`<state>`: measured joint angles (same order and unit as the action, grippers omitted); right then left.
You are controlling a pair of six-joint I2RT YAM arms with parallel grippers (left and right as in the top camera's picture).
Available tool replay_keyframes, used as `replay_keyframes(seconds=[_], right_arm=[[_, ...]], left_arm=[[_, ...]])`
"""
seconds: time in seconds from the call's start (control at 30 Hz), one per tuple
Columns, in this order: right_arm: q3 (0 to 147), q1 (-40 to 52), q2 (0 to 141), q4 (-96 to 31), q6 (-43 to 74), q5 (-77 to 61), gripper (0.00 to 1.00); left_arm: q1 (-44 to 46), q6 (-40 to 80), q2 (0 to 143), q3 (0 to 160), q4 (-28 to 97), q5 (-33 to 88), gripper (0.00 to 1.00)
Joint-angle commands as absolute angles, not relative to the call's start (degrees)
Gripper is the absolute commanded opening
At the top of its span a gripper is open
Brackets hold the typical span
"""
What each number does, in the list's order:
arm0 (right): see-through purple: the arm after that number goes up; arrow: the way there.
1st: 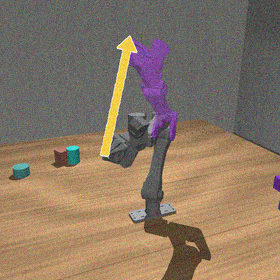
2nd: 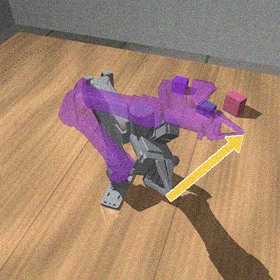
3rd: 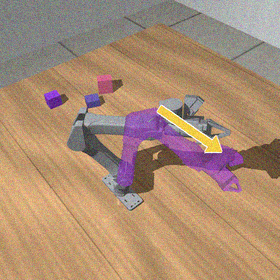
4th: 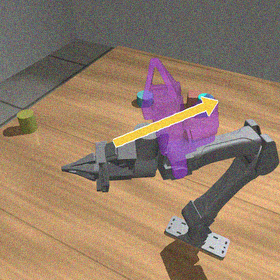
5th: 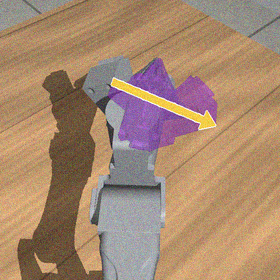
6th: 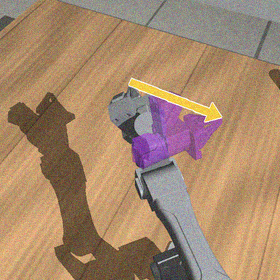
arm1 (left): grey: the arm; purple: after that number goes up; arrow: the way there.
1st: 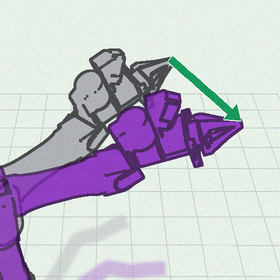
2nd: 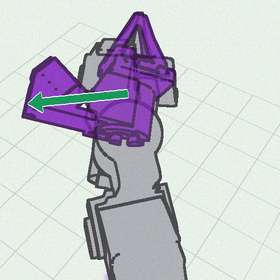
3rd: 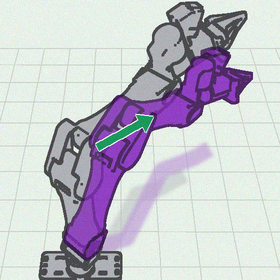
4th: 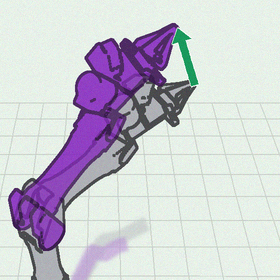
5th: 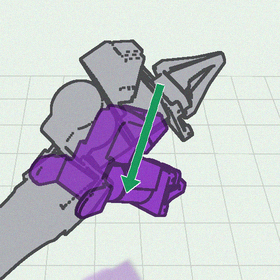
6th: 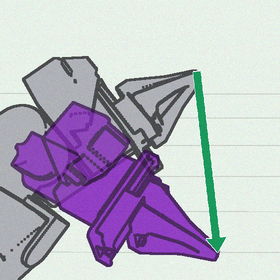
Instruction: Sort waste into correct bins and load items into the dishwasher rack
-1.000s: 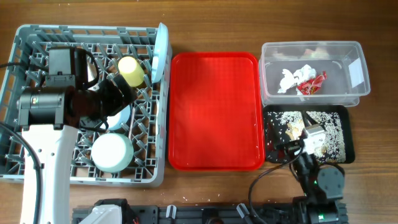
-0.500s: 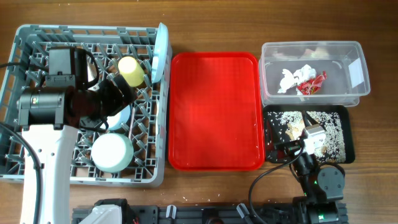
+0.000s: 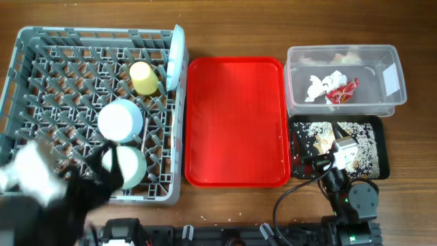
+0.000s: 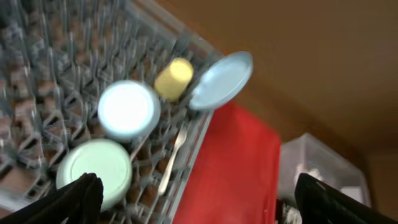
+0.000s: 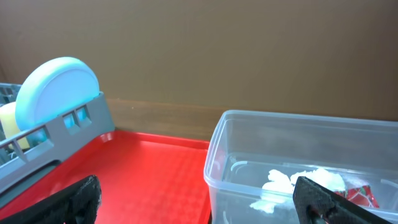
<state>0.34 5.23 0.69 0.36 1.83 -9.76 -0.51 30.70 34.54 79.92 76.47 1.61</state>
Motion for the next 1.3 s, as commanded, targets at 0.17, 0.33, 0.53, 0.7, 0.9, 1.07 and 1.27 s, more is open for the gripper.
replay_keyframes(seconds=[0.17, 0.33, 0.53, 0.7, 0.9, 1.07, 1.27], right_arm=[[0.30, 5.56, 0.21, 0.56, 1.52, -8.54, 1.00], [0.30, 5.56, 0.21, 0.58, 1.54, -8.56, 1.00], [0.30, 5.56, 0.21, 0.58, 1.52, -8.56, 1.00], [0.30, 5.56, 0.21, 0.56, 1.52, -8.56, 1.00], [0.30, 5.56, 0.21, 0.56, 1.52, -8.56, 1.00], [0.30, 5.56, 0.21, 0.58, 1.52, -8.56, 1.00], [0.30, 5.56, 0.21, 0.56, 1.52, -8.56, 1.00]], left_arm=[[-0.93, 30.44, 5.61, 52.66, 67.66, 3.29, 1.00], [-0.93, 30.46, 0.64, 31.75, 32.18, 7.73, 1.00], [-0.91, 30.44, 0.62, 13.02, 3.60, 8.60, 1.00], [-1.28, 30.41, 0.62, 5.32, -0.86, 8.29, 1.00], [-2.20, 30.20, 0.19, 1.48, -2.37, 8.32, 1.00], [-1.78, 26.61, 0.19, 0.36, 0.97, 8.51, 1.00], [1.02, -4.58, 0.21, 0.36, 3.53, 8.54, 1.00]])
